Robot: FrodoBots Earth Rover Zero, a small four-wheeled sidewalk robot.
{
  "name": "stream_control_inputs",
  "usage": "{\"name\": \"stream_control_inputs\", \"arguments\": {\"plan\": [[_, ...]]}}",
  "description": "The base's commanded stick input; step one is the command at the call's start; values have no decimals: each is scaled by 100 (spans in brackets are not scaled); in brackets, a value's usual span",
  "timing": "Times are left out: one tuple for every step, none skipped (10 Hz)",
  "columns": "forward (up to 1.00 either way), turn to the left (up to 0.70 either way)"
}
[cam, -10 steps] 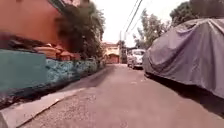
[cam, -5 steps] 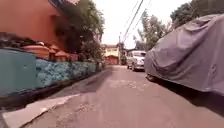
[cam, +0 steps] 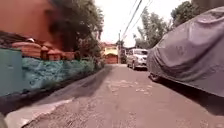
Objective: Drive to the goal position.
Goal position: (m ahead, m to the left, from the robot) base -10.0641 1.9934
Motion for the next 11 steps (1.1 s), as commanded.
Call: {"name": "stream_control_inputs", "arguments": {"plan": [[70, 0], [70, 0], [70, 0], [70, 0], [70, 0], [70, 0], [70, 0], [70, 0], [70, 0], [70, 0], [70, 0]]}}
